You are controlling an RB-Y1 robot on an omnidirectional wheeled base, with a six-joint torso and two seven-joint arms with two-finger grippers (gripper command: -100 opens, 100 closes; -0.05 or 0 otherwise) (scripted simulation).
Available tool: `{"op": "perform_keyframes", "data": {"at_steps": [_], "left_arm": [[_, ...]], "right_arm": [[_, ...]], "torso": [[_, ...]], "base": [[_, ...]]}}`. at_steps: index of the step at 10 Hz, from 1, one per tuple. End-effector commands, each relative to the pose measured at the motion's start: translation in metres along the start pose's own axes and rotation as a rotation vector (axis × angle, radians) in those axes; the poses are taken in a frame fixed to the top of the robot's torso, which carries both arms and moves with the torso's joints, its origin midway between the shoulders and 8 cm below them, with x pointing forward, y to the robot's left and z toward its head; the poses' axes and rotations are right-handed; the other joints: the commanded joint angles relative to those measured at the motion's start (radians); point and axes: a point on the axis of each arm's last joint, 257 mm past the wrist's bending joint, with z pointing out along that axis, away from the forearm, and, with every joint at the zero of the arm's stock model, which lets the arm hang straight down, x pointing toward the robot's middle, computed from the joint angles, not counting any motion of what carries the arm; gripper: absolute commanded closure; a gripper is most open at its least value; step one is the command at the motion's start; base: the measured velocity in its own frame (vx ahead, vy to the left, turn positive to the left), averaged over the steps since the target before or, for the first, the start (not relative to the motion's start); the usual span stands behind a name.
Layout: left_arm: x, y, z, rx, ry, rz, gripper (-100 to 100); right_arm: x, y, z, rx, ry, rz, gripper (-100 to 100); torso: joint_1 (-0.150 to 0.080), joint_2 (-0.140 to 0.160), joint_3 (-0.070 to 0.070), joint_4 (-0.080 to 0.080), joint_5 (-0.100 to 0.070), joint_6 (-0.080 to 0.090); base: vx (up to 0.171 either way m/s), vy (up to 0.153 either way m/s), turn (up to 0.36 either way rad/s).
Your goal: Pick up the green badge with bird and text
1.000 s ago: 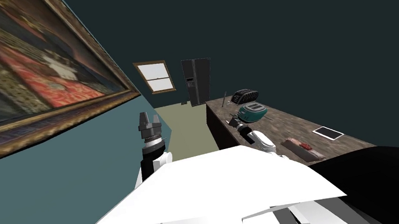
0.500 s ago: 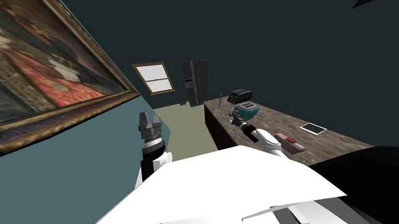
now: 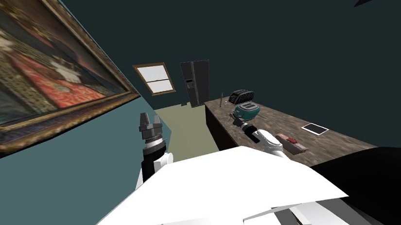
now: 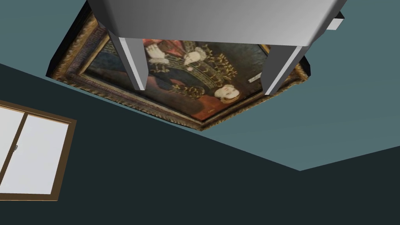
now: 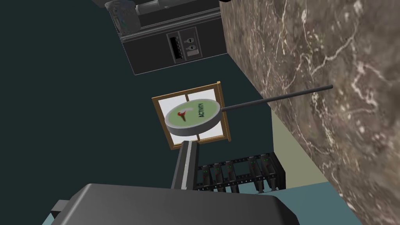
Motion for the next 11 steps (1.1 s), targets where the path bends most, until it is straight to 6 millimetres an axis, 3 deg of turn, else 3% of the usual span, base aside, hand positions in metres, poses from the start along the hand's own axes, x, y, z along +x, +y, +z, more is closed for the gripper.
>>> {"op": "perform_keyframes", "data": {"at_steps": [1,2,4,6,11], "left_arm": [[0.000,0.000,0.000,0.000,0.000,0.000,0],[0.000,0.000,0.000,0.000,0.000,0.000,0],[0.000,0.000,0.000,0.000,0.000,0.000,0],[0.000,0.000,0.000,0.000,0.000,0.000,0],[0.000,0.000,0.000,0.000,0.000,0.000,0]], "right_arm": [[0.000,0.000,0.000,0.000,0.000,0.000,100],[0.000,0.000,0.000,0.000,0.000,0.000,100],[-0.001,0.010,-0.011,-0.041,-0.022,-0.011,-100],[-0.001,0.020,-0.021,-0.077,-0.037,-0.013,-100],[-0.004,0.064,-0.061,-0.223,-0.088,-0.003,-100]], "torso": [[0.000,0.000,0.000,0.000,0.000,0.000],[0.000,0.000,0.000,0.000,0.000,0.000],[0.000,0.000,0.000,0.000,0.000,0.000],[0.015,-0.005,-0.003,-0.001,0.003,-0.001],[0.012,-0.003,-0.002,-0.001,0.003,0.000]], "base": [[0.000,0.000,0.000],[0.000,0.000,0.000],[0.027,0.068,0.045],[0.074,0.234,0.070],[0.050,0.200,0.065]]}}
